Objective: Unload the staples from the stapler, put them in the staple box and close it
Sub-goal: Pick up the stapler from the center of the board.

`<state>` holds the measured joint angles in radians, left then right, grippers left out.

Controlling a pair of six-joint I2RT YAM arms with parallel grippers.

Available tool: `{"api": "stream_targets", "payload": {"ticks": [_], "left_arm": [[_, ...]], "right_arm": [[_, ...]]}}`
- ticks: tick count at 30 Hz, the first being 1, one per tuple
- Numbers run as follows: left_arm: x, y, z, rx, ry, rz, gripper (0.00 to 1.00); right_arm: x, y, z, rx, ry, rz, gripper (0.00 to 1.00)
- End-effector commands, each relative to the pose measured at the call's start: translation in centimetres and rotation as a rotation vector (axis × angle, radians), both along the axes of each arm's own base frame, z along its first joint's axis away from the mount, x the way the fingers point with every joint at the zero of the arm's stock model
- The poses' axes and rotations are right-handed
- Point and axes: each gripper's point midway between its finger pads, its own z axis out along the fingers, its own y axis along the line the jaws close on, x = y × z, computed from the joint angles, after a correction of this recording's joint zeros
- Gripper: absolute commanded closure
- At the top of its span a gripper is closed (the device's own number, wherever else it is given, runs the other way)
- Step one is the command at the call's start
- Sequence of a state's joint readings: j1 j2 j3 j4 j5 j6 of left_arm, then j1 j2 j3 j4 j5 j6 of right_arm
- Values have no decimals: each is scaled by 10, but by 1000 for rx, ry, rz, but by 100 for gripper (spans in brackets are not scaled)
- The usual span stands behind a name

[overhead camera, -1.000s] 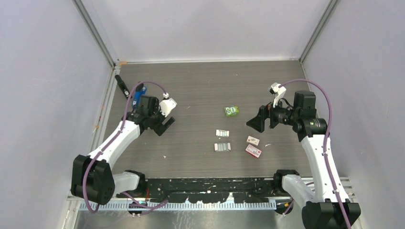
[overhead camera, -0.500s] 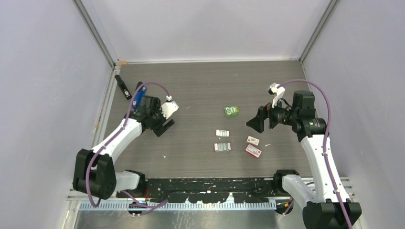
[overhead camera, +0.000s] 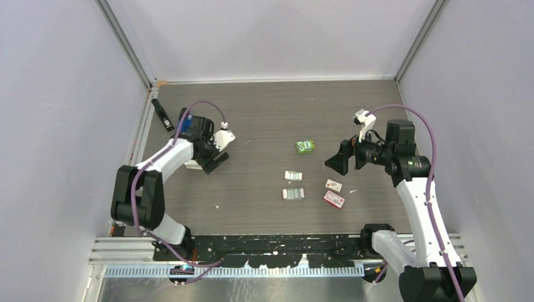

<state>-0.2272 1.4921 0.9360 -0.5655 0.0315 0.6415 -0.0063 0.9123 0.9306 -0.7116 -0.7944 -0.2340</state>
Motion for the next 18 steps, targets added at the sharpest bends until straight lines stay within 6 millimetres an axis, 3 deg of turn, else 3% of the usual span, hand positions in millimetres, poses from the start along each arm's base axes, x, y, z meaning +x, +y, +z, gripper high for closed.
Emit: {"api": "stream_targets", "payload": {"ticks": [1,6,13,18], "left_arm": [[5,-5,-5,-20,56,-28,22],[8,-2,-8,-57,71,19,26],[6,7,-18,-50,129,85,40],[14,9,-16,-44,118,133,61]], "right_arm": [[2,2,6,-3,-47,20,1],[2,2,6,-4,-49,21,0],[2,2,5,-7,-48,20,1],[-2,9,6,-6,-50,51,0]]}}
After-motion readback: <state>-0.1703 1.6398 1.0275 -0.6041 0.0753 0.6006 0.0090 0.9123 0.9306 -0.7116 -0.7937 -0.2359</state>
